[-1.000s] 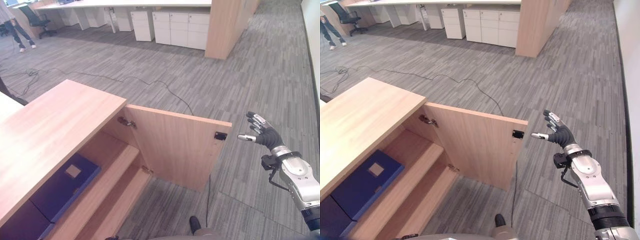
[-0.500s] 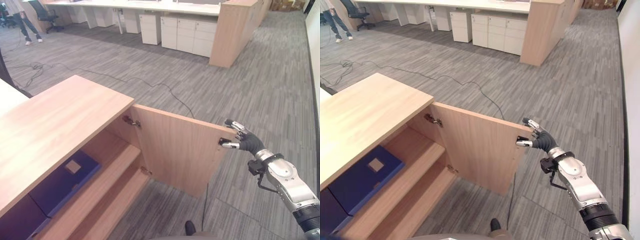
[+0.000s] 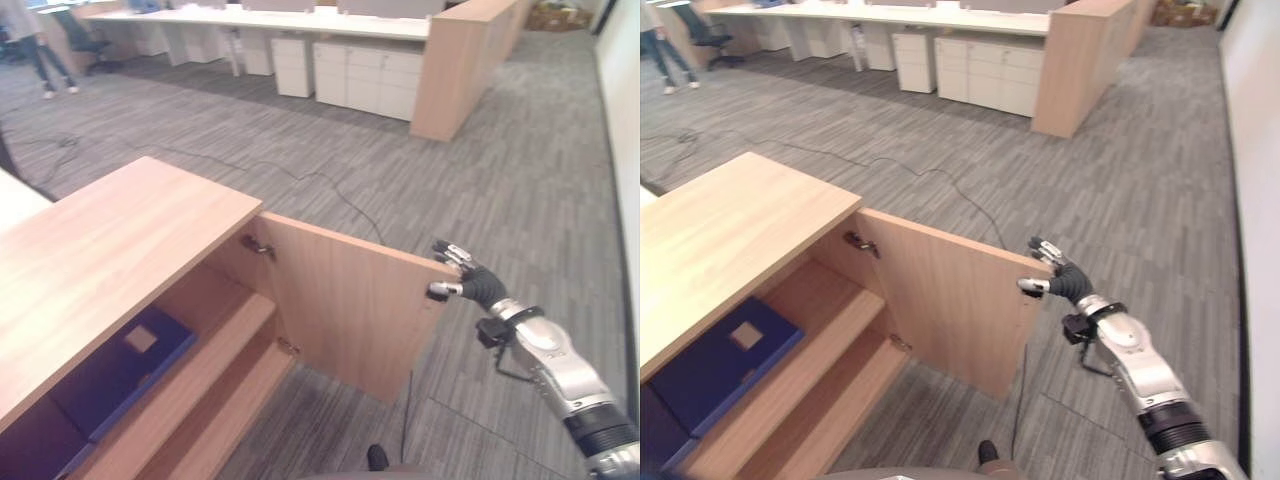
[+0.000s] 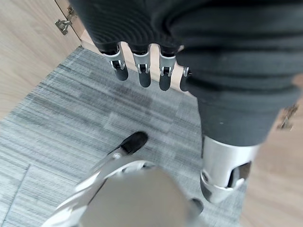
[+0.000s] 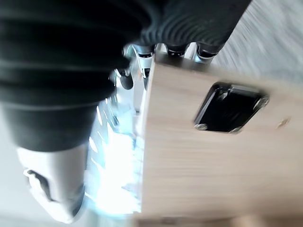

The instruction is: Put the empty folder in the office cabinet

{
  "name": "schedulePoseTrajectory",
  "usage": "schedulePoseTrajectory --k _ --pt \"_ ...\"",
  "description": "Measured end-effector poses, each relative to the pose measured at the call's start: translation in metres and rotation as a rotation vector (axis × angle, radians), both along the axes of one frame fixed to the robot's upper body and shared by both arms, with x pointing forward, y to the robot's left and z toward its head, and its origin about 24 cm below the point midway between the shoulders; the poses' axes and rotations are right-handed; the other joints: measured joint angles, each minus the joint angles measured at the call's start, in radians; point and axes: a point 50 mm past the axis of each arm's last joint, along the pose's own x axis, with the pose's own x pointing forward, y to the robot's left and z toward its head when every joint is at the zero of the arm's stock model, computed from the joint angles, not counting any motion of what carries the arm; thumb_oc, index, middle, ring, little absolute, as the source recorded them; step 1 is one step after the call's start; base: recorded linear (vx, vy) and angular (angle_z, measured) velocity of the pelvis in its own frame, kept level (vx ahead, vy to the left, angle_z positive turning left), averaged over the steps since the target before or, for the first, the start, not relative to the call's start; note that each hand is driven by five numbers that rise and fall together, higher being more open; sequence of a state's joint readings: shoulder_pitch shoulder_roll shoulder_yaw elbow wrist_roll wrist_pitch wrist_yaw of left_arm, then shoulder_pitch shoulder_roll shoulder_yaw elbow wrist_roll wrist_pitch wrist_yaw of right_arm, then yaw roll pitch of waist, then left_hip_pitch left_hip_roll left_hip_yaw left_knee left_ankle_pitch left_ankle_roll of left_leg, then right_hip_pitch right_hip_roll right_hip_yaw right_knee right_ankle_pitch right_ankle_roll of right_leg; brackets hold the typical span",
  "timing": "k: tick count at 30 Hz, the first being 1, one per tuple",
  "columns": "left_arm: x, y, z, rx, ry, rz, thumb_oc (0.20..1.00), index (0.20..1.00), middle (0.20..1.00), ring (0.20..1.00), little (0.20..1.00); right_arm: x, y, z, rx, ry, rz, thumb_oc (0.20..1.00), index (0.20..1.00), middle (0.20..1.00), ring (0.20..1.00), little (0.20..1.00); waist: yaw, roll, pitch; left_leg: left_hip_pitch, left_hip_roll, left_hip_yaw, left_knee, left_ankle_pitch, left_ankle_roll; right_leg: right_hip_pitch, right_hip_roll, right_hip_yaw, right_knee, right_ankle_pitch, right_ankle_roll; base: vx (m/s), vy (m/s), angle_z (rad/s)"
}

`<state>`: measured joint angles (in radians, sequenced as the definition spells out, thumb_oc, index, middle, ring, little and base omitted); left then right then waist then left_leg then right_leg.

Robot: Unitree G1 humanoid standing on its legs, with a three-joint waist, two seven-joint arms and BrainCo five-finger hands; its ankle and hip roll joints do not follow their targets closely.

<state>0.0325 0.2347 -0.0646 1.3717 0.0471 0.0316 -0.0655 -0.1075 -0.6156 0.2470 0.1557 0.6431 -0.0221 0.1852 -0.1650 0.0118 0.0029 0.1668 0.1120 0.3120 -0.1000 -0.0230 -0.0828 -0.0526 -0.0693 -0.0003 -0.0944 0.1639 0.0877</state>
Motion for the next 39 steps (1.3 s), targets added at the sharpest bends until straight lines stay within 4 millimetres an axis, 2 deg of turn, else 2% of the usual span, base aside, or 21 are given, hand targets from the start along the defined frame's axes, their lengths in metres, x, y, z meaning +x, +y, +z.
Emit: schedulePoseTrajectory --k 3,4,5,7,9,13,17,20,22,25,27,28,31,32,33,34,35,36,37,38,39 --pt "0.001 0.003 0.001 0.007 -0.013 0.034 1.000 1.000 1.000 1.000 1.000 -0.018 0.023 -0.030 0.029 0.199 0.172 1.000 1.000 1.000 1.000 1.000 0.005 -0.009 -0.003 -0.003 0.001 0.003 0.000 0.002 -0.002 -0.005 -0.004 -0.018 0.000 0.006 -0.001 -0.07 0.034 -0.09" --pt "0.001 0.004 0.001 0.015 -0.022 0.041 1.000 1.000 1.000 1.000 1.000 -0.032 0.040 -0.036 0.062 0.239 0.325 1.000 1.000 1.000 1.000 1.000 0.009 -0.013 -0.004 -0.004 0.003 0.000 0.000 0.003 -0.005 -0.005 -0.005 -0.028 0.000 0.007 -0.002 -0.04 0.023 0.00" --pt "0.001 0.004 0.001 0.017 -0.025 0.052 1.000 1.000 1.000 1.000 1.000 -0.041 0.051 -0.039 0.080 0.259 0.389 1.000 1.000 1.000 1.000 1.000 0.009 -0.017 -0.006 -0.004 0.004 -0.001 0.000 0.006 -0.006 -0.005 -0.007 -0.041 0.000 0.007 -0.003 -0.08 0.055 -0.01" --pt "-0.006 0.006 0.001 0.028 -0.011 0.077 1.000 1.000 1.000 1.000 1.000 -0.057 0.077 -0.051 0.170 0.317 0.464 1.000 1.000 1.000 1.000 1.000 0.016 -0.028 -0.018 -0.007 0.008 -0.007 0.000 0.008 -0.012 -0.006 -0.013 -0.075 0.000 0.008 -0.005 -0.05 0.039 0.02" --pt "-0.003 0.007 0.001 0.034 -0.015 0.078 1.000 1.000 1.000 1.000 1.000 -0.065 0.090 -0.058 0.259 0.369 0.476 1.000 1.000 1.000 1.000 1.000 0.032 -0.038 -0.034 -0.022 0.008 -0.034 0.000 0.007 -0.015 -0.013 -0.015 -0.095 0.000 0.007 -0.005 -0.06 0.051 0.18" --pt "-0.010 0.007 0.001 0.042 0.007 0.082 1.000 1.000 1.000 1.000 1.000 -0.077 0.124 -0.073 0.459 0.478 0.490 1.000 1.000 1.000 1.000 1.000 0.103 -0.047 -0.044 -0.055 -0.002 -0.098 0.000 0.010 -0.013 -0.018 -0.032 -0.146 0.000 0.007 -0.006 -0.08 0.078 0.40" --pt "-0.016 0.003 0.000 0.036 0.006 0.116 1.000 1.000 1.000 1.000 1.000 -0.092 0.152 -0.077 0.525 0.540 0.587 1.000 1.000 1.000 1.000 1.000 0.177 -0.037 -0.050 -0.087 -0.025 -0.138 0.000 0.021 -0.004 -0.014 -0.069 -0.197 0.000 0.007 -0.006 -0.07 0.090 0.49" --pt "-0.033 0.002 -0.001 0.037 0.043 0.127 1.000 1.000 1.000 1.000 1.000 -0.098 0.161 -0.079 0.560 0.579 0.608 1.000 1.000 1.000 1.000 1.000 0.210 -0.036 -0.035 -0.096 -0.067 -0.175 0.001 0.035 0.019 0.006 -0.121 -0.245 0.001 0.010 0.000 -0.09 0.173 0.53" --pt "-0.040 0.004 -0.001 0.042 0.058 0.131 1.000 1.000 1.000 1.000 1.000 -0.098 0.162 -0.080 0.563 0.582 0.607 1.000 1.000 1.000 1.000 1.000 0.218 -0.032 -0.028 -0.101 -0.094 -0.201 0.000 0.037 0.023 0.023 -0.157 -0.272 0.001 0.010 0.023 -0.05 0.101 0.57" --pt "-0.041 0.006 0.000 0.047 0.058 0.123 1.000 1.000 1.000 1.000 1.000 -0.099 0.165 -0.082 0.585 0.595 0.606 1.000 1.000 1.000 1.000 1.000 0.235 -0.052 -0.017 -0.116 -0.125 -0.243 0.001 0.056 0.051 0.039 -0.193 -0.317 0.004 0.004 0.040 -0.04 0.096 0.56" --pt "-0.037 0.006 0.000 0.047 0.049 0.114 1.000 1.000 1.000 1.000 1.000 -0.102 0.166 -0.083 0.592 0.606 0.611 1.000 1.000 1.000 1.000 1.000 0.237 -0.061 -0.011 -0.120 -0.142 -0.284 0.001 0.065 0.064 0.057 -0.215 -0.350 0.013 0.001 0.051 -0.02 0.074 0.73" --pt "-0.035 0.006 0.000 0.048 0.049 0.087 1.000 1.000 1.000 1.000 1.000 -0.105 0.165 -0.085 0.602 0.616 0.609 1.000 1.000 1.000 1.000 1.000 0.245 -0.063 -0.009 -0.125 -0.162 -0.344 0.004 0.066 0.073 0.074 -0.238 -0.387 0.037 -0.009 0.069 -0.02 0.039 1.08" --pt "-0.013 0.010 0.002 0.056 -0.012 0.022 1.000 1.000 1.000 1.000 1.000 -0.117 0.163 -0.093 0.621 0.661 0.587 1.000 1.000 1.000 1.000 1.000 0.274 -0.065 0.001 -0.132 -0.191 -0.450 0.023 0.068 0.089 0.110 -0.265 -0.436 0.110 -0.056 0.079 -0.03 -0.020 1.34" --pt "-0.007 0.011 0.002 0.058 -0.026 0.019 1.000 1.000 1.000 1.000 1.000 -0.120 0.162 -0.094 0.640 0.663 0.570 1.000 1.000 1.000 1.000 1.000 0.253 -0.048 0.009 -0.143 -0.192 -0.532 0.032 0.081 0.106 0.101 -0.262 -0.383 0.181 -0.080 0.049 -0.03 -0.045 1.35" --pt "-0.002 0.009 0.002 0.054 -0.037 0.014 1.000 1.000 1.000 1.000 1.000 -0.120 0.159 -0.096 0.638 0.666 0.560 1.000 1.000 1.000 1.000 1.000 0.238 -0.028 0.017 -0.143 -0.178 -0.580 0.036 0.094 0.114 0.066 -0.247 -0.301 0.251 -0.120 0.017 0.00 -0.074 1.97" --pt "0.007 0.011 0.004 0.058 -0.058 0.008 1.000 1.000 1.000 1.000 1.000 -0.118 0.153 -0.096 0.620 0.662 0.550 1.000 1.000 1.000 1.000 1.000 0.202 0.005 0.041 -0.165 -0.154 -0.643 0.040 0.102 0.112 0.046 -0.174 -0.128 0.240 -0.199 0.052 0.02 -0.063 1.39" --pt "0.011 0.013 0.005 0.063 -0.065 -0.002 1.000 1.000 1.000 1.000 1.000 -0.115 0.149 -0.096 0.613 0.652 0.542 1.000 1.000 1.000 1.000 1.000 0.195 0.017 0.055 -0.175 -0.149 -0.680 0.049 0.113 0.093 0.034 -0.122 -0.019 0.235 -0.230 0.072 0.04 -0.174 1.88" --pt "0.017 0.021 0.008 0.083 -0.069 -0.020 1.000 1.000 1.000 1.000 1.000 -0.110 0.142 -0.095 0.607 0.633 0.514 1.000 1.000 1.000 1.000 1.000 0.154 0.012 0.065 -0.201 -0.147 -0.743 0.060 0.110 0.083 0.028 -0.048 0.125 0.214 -0.254 0.087 0.02 -0.213 1.31" --pt "0.019 0.029 0.010 0.104 -0.069 -0.030 1.000 1.000 1.000 1.000 1.000 -0.105 0.139 -0.093 0.592 0.614 0.511 1.000 1.000 1.000 1.000 1.000 0.161 -0.013 0.071 -0.191 -0.155 -0.748 0.035 0.120 0.071 0.019 -0.036 0.105 0.198 -0.257 0.077 0.03 -0.296 1.40" --pt "0.019 0.031 0.011 0.111 -0.072 -0.031 1.000 1.000 1.000 1.000 1.000 -0.100 0.133 -0.094 0.578 0.601 0.488 1.000 1.000 1.000 1.000 1.000 0.160 -0.025 0.066 -0.187 -0.163 -0.780 0.016 0.123 0.062 0.039 -0.032 0.078 0.156 -0.211 0.020 0.01 -0.174 0.96" --pt "0.018 0.027 0.010 0.093 -0.071 -0.030 1.000 1.000 1.000 1.000 1.000 -0.098 0.123 -0.097 0.551 0.597 0.447 1.000 1.000 1.000 1.000 1.000 0.161 -0.013 0.052 -0.193 -0.150 -0.789 0.006 0.110 0.061 0.069 -0.029 0.019 0.107 -0.208 0.018 0.06 -0.225 0.91"
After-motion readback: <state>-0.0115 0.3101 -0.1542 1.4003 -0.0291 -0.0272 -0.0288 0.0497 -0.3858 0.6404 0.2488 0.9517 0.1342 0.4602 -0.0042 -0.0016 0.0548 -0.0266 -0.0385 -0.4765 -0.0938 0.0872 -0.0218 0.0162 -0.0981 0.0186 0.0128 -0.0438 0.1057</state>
